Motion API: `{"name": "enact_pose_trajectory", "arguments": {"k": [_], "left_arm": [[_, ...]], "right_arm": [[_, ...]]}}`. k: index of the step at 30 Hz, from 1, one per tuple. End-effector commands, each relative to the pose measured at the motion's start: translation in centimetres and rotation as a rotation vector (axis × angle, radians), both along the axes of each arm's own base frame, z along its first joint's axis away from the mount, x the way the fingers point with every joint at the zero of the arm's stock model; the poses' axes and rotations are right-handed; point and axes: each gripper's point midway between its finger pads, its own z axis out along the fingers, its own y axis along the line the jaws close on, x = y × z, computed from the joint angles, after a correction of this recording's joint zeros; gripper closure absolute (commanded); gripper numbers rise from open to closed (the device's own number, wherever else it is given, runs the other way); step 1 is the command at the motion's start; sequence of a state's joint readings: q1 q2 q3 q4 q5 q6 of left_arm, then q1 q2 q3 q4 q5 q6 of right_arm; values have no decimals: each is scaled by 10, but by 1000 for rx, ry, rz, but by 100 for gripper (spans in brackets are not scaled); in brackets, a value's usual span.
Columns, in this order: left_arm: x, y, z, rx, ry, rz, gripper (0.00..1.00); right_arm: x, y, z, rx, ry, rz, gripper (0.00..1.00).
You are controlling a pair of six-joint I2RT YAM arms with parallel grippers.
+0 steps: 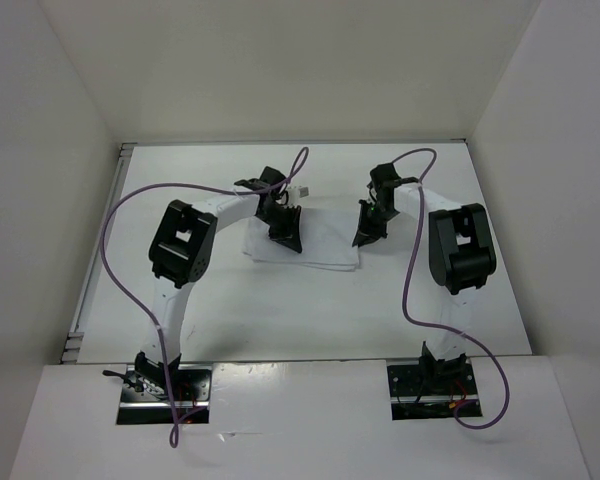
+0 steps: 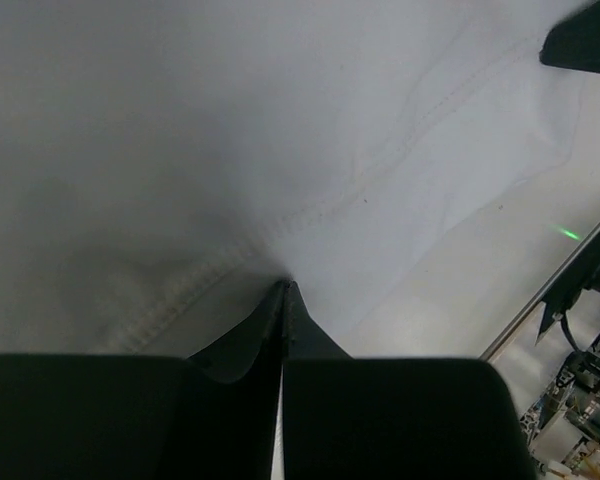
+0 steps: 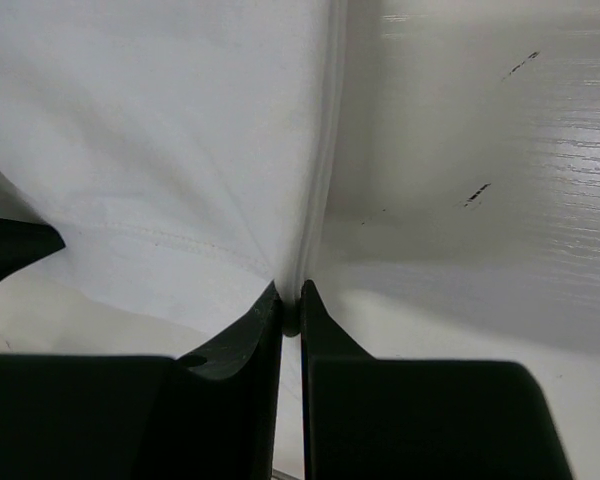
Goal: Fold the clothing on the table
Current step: Fold the skirt
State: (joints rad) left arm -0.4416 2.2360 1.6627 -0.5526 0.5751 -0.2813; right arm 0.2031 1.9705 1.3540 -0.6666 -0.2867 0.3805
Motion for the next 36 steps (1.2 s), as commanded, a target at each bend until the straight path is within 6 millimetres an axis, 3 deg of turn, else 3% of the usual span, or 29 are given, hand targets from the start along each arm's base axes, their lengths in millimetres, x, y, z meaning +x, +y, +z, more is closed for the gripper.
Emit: {"name": "enact_pose_trajectory", "arguments": {"k": [1,6,11,17,20,24,27,28,30,31,32,33,34,35,36], "left_arm": [[4,-3,-9,40,-12,21,100],[-7,-2,-30,89,24,22,100],[-22,-30,-34,42,54,-20,100],[-11,-66,-19,-41,21,-46,100],[-8,-76,-24,-52,28,-52,100],[4,-82,-13,-63,-3,-41,100],[13,-77,7,-54,-45,-26,98],[16,-77,30,-68,-88,-20,96],[27,-57,46,-53,-127,30,84],[30,-49,73,-65,-169,49,76],[37,-33,82,-43,-195,79,68],[38,-24,90,-33,-207,100,64],[40,-13,114,-34,-251,114,58],[40,-3,118,-18,-266,126,54],[49,15,134,2,-315,178,53]], "right_arm": [[13,-1,22,-19,-61,33,100],[27,-3,50,-11,-117,31,100],[37,21,114,111,-244,70,100],[24,55,143,200,-273,160,100],[20,66,162,256,-309,178,100],[9,82,169,288,-305,216,100],[11,80,167,270,-309,206,100],[10,78,165,256,-308,212,100],[12,77,161,246,-302,207,100],[13,75,160,235,-309,212,100],[13,75,160,235,-309,212,100],[12,73,158,221,-301,205,100],[12,72,158,218,-305,213,100],[13,71,157,207,-308,207,100],[15,71,160,209,-317,208,100]]}}
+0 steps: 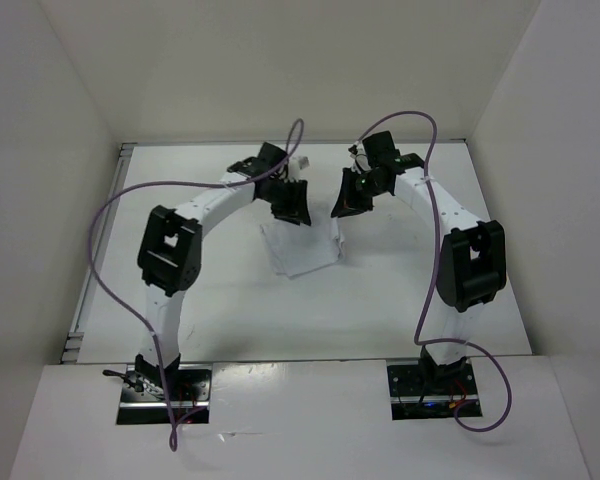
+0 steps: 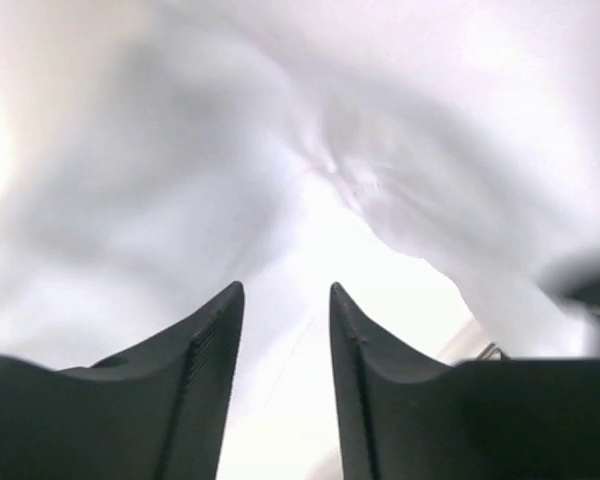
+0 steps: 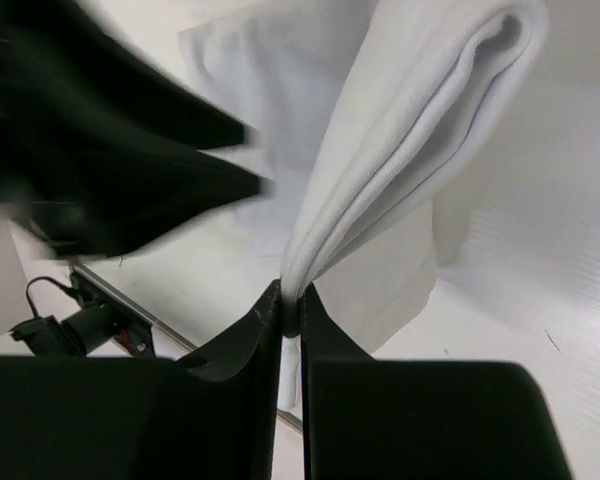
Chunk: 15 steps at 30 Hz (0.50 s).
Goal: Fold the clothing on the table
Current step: Fold the skirt
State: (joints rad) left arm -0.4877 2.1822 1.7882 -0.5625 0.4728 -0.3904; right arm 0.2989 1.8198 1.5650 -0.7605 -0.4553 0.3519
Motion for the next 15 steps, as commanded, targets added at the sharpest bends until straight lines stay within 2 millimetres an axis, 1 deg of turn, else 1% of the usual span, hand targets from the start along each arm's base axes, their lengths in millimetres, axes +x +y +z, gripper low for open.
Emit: {"name": "enact_pose_trajectory", "arguments": {"k": [1,2,3,4,5,6,7,8,9,10,11,13,15], "left_arm": [[20,53,73,41,-186,116,52],[22,63,74,59,-193,140,52],[28,82,77,91,-213,192,53],[28,91,73,112,-210,213,57],[26,102,59,146,-184,234,67],[26,112,55,171,-182,257,74],[30,127,47,216,-182,298,80],[28,131,42,237,-175,306,86],[25,142,30,265,-150,323,96],[24,152,19,297,-133,342,100],[21,154,13,312,-122,345,100],[15,156,-6,328,-91,339,100],[12,157,-16,332,-72,343,100]], "right_arm": [[3,0,29,-3,-77,6,100],[4,-1,28,-14,-85,9,100],[5,-1,31,-14,-86,9,100],[5,-1,31,-14,-86,9,100],[5,-1,31,-14,-86,9,100],[6,0,35,-11,-96,9,100],[5,-2,34,-21,-90,4,100],[5,-2,34,-21,-90,4,100],[5,-2,34,-21,-90,4,100],[5,-2,34,-21,-90,4,100],[5,-2,34,-21,-90,4,100],[5,-2,34,-21,-90,4,100],[4,-3,33,-24,-81,4,100]]}}
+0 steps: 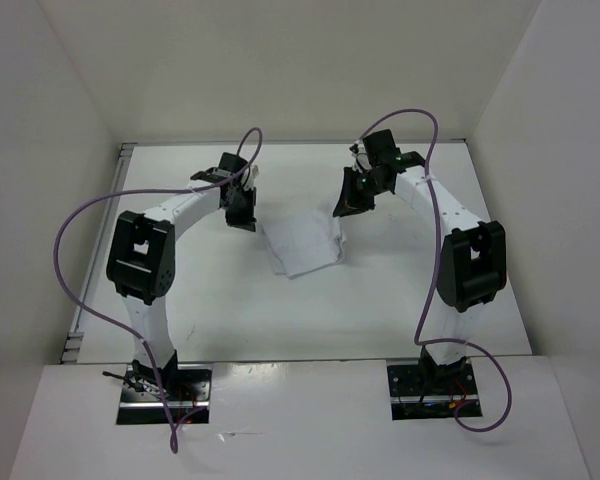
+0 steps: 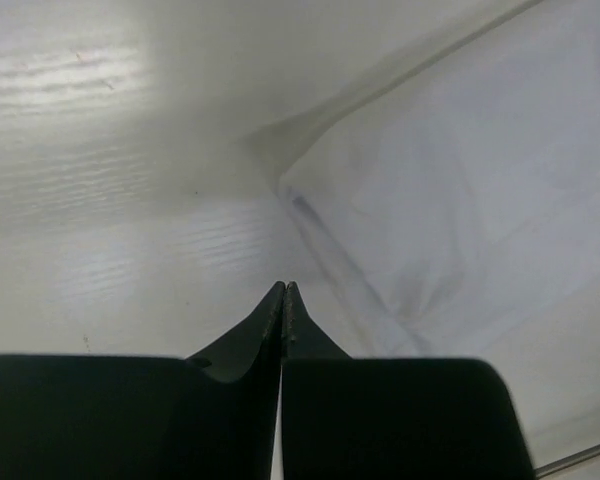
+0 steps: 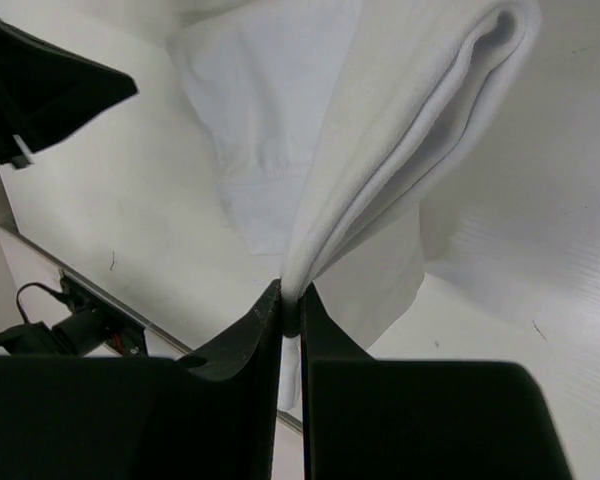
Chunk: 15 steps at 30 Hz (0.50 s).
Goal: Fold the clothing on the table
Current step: Fold the skirt
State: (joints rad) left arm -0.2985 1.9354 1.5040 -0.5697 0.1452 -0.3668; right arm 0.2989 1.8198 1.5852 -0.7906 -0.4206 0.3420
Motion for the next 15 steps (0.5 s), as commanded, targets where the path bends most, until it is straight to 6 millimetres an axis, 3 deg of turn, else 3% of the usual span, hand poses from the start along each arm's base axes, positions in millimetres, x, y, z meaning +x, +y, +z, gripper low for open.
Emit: {"name": "enact_pose_trajectory", "arguments": {"k": [1,7,15], "left_arm": [[-5,6,-23,33,34,14,100],[-9,-4,-44,-19,74,6,100],[-14,-25,-58,-131,116,-21,100]], "right_arm": [[2,2,35,13,-85,16,100],[-3,8,40,27,-94,42,100],[-16,48,30,49,-78,137,100]]}}
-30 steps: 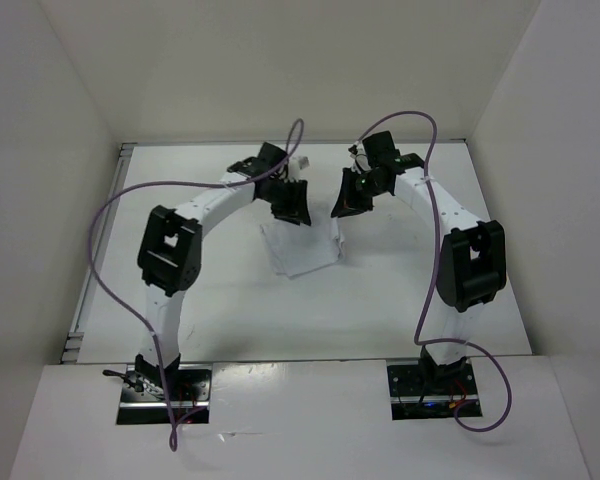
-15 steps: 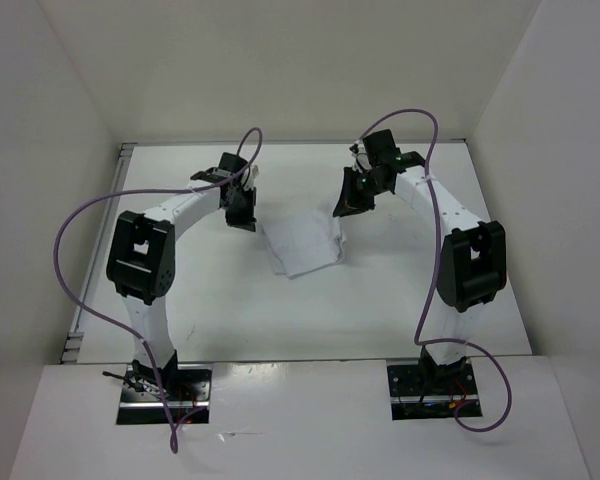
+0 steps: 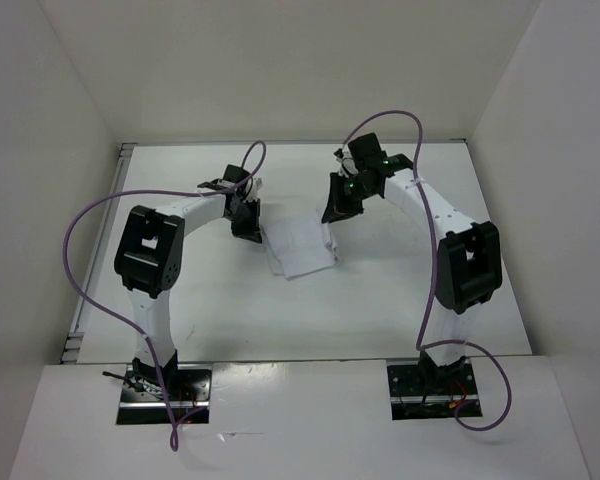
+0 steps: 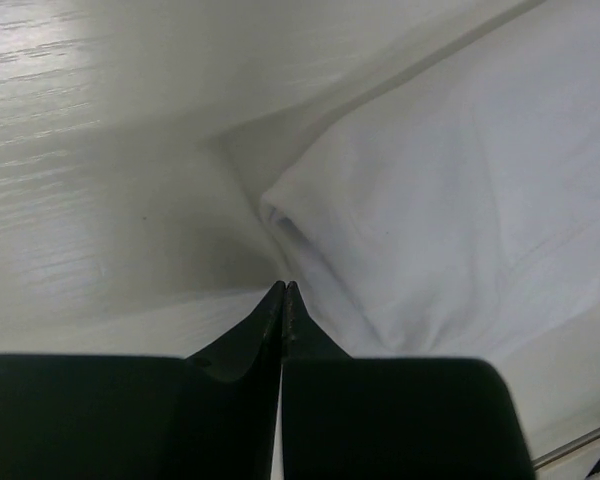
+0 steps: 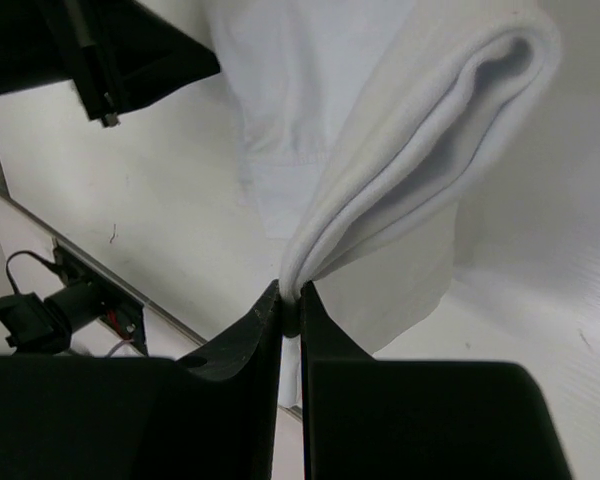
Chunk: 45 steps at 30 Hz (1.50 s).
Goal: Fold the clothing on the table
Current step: Fold the skirt
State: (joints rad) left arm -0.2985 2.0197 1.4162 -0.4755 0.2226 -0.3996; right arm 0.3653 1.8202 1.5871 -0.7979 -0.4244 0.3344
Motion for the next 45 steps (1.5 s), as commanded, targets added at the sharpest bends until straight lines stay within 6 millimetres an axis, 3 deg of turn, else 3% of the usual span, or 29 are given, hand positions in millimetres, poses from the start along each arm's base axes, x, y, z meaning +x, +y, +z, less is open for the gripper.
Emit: {"name": "enact_pose_trajectory", "arguments": {"k": [1,8,17,18,22,23,35,37,40,45], "left_arm": [[1,-14,-6,-76,11,-11,100],[-2,-23,-6,-108,24,-27,100],[-1,-28,0,-113,7,-37,100],[-1,-28,0,-113,7,-37,100],[-3,-28,1,-113,7,-37,100],[-3,-28,1,-113,7,-37,100],[-8,-30,9,-117,-4,-47,100],[-9,-30,12,-117,-4,-47,100],[-7,-30,23,-120,-25,-56,100],[8,-10,74,-124,-119,-23,100]], "right_arm": [[-3,29,23,47,-62,78,100],[-11,68,15,76,-54,152,100],[-24,106,-19,70,15,233,100],[-26,113,-15,78,0,247,100],[-30,125,-30,74,36,267,100],[-28,126,-26,79,26,268,100],[-17,138,-72,40,89,262,100],[-10,143,-76,42,85,262,97],[-12,153,-76,87,109,292,69],[-17,164,-23,202,52,348,54]]}}
